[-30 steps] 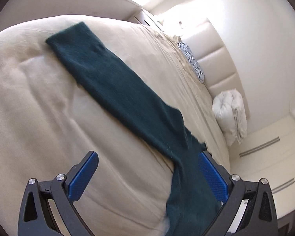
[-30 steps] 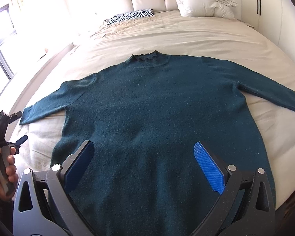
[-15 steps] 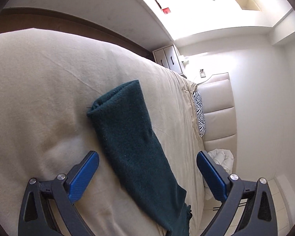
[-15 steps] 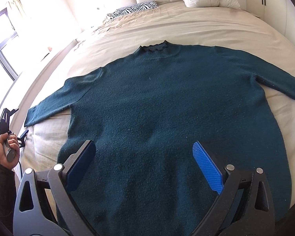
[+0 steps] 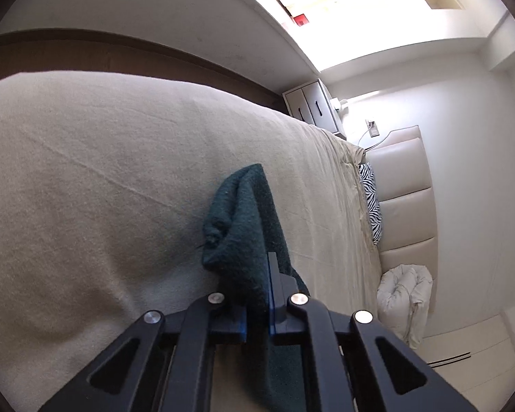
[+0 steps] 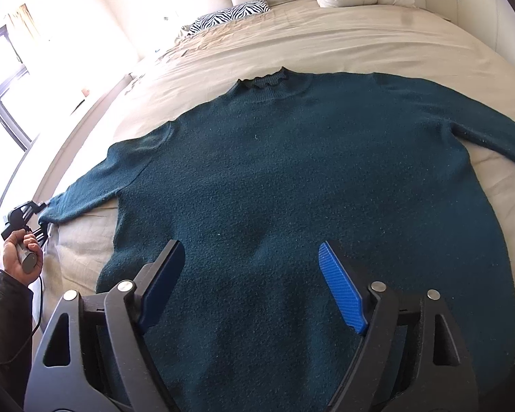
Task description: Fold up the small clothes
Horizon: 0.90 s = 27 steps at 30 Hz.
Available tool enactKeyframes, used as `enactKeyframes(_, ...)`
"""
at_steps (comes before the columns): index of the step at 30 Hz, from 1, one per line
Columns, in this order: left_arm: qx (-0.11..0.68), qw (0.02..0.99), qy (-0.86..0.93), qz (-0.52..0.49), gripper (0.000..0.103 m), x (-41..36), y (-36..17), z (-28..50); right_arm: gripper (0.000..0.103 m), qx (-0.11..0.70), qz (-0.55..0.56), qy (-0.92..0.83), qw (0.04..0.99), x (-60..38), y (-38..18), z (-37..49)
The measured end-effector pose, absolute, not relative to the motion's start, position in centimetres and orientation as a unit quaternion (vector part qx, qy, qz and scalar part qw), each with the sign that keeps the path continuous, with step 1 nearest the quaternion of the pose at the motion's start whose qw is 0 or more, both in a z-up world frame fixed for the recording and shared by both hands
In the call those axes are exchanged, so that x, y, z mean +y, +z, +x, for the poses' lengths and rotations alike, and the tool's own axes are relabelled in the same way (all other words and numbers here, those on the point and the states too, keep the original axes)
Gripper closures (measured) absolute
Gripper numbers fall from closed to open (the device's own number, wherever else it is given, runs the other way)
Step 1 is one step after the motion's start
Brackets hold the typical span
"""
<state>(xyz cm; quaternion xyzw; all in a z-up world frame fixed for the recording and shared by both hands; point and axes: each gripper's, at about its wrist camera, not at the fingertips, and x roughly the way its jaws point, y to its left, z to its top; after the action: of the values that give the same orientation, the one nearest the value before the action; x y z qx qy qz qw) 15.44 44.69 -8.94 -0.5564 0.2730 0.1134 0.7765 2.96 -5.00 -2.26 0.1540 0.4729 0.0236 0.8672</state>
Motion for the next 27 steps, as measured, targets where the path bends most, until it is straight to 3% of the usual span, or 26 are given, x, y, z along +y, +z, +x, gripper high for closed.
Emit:
enactKeyframes(6, 0.310, 0.867, 0.042, -0.387, 0.095, 35.4, -2.5, 18.5, 0.048, 0.479, 0.174, 0.047, 0.859, -5.2, -2.8, 4.5)
enactKeyframes(11, 0.342, 0.921, -0.060, -0.175, 0.095, 20.0, 0.7, 17.8, 0.049, 0.474, 0.218, 0.074, 0.850, -5.8, -2.6, 6.5)
enactKeyframes(16, 0.362, 0.924, -0.125, -0.015, 0.095, 8.0, -1.8, 15.1, 0.049, 0.492, 0.291, 0.128, 0.811, -5.9, -3.1, 9.9)
enactKeyframes(27, 0.357, 0.921, -0.104, 0.112, 0.095, 4.7, -5.0, 9.6, 0.048, 0.536, 0.446, 0.225, 0.680, -1.5, -7.7, 18.8)
